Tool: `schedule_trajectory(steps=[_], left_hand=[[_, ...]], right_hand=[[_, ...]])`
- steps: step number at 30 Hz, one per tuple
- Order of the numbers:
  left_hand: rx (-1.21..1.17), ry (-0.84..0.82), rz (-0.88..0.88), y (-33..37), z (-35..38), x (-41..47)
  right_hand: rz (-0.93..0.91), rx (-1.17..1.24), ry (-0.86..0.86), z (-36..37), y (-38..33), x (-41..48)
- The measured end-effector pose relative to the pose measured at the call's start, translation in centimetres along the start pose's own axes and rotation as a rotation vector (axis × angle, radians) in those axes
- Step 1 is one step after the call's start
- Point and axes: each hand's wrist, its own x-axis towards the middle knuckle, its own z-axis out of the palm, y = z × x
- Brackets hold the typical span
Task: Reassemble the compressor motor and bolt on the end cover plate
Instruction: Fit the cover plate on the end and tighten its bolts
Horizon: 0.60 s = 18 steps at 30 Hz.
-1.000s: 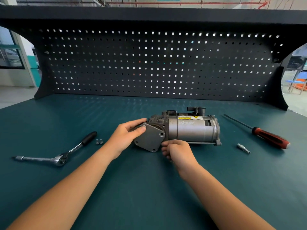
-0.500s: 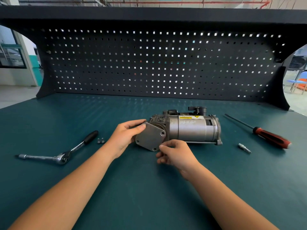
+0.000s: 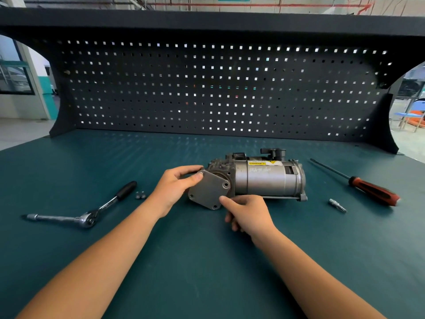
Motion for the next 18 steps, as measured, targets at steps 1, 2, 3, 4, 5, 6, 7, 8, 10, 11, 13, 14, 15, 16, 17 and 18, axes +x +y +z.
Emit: schedule_trajectory(steps=[1, 2, 3, 4, 5, 6, 7, 8, 10, 11, 13, 14, 15, 16, 17, 18], left_hand=[[0.012, 0.008, 0.016, -0.1, 0.1, -0.1], [0.024, 0.013, 0.037, -0.2, 0.3, -0.3], [0.034, 0.013, 0.057, -0.3, 0.4, -0.5], [0.039, 0.009, 0.067, -0.5, 0.4, -0.6], [0.037, 0.002, 0.069, -0.6, 0.4, -0.7], [0.028, -0.004, 0.068, -0.7, 0.4, -0.8], [0.017, -0.005, 0.063, -0.8, 0.3, -0.8], [0.004, -0.003, 0.053, -0.9, 0.3, -0.8], [-0.025, 0.004, 0.028, -1.0, 0.3, -0.8], [-0.039, 0.004, 0.017, -1.0, 0.3, -0.8], [-0.055, -0.004, -0.001, -0.9, 0.4, -0.8], [-0.057, -0.002, -0.004, -0.9, 0.4, -0.8], [-0.055, 0.003, -0.003, -0.8, 0.4, -0.8], [-0.050, 0.007, -0.002, -0.7, 0.4, -0.7], [-0.042, 0.010, -0.002, -0.7, 0.4, -0.8], [-0.033, 0.012, -0.003, -0.6, 0.4, -0.8]], right_hand=[[-0.016, -0.068, 0.009, 0.1, 0.1, 0.0], [-0.052, -0.177, 0.028, 0.3, 0.1, 0.1], [-0.104, -0.309, 0.056, 0.4, 0.1, 0.2], [-0.150, -0.432, 0.089, 0.6, 0.0, 0.4], [-0.175, -0.515, 0.115, 0.8, -0.1, 0.5], [-0.192, -0.558, 0.129, 0.9, -0.2, 0.5], [-0.206, -0.584, 0.138, 0.9, -0.2, 0.5], [-0.216, -0.605, 0.143, 0.9, -0.3, 0.5], [-0.234, -0.606, 0.156, 0.5, -0.3, 0.5], [-0.241, -0.584, 0.165, 0.2, -0.4, 0.4], [-0.245, -0.498, 0.172, -0.3, -0.6, 0.2], [-0.245, -0.443, 0.170, -0.6, -0.6, 0.2], [-0.244, -0.398, 0.165, -0.8, -0.6, 0.3], [-0.239, -0.368, 0.153, -0.9, -0.6, 0.2], [-0.229, -0.348, 0.136, -1.0, -0.6, 0.2], [-0.214, -0.331, 0.117, -1.0, -0.6, 0.2]])
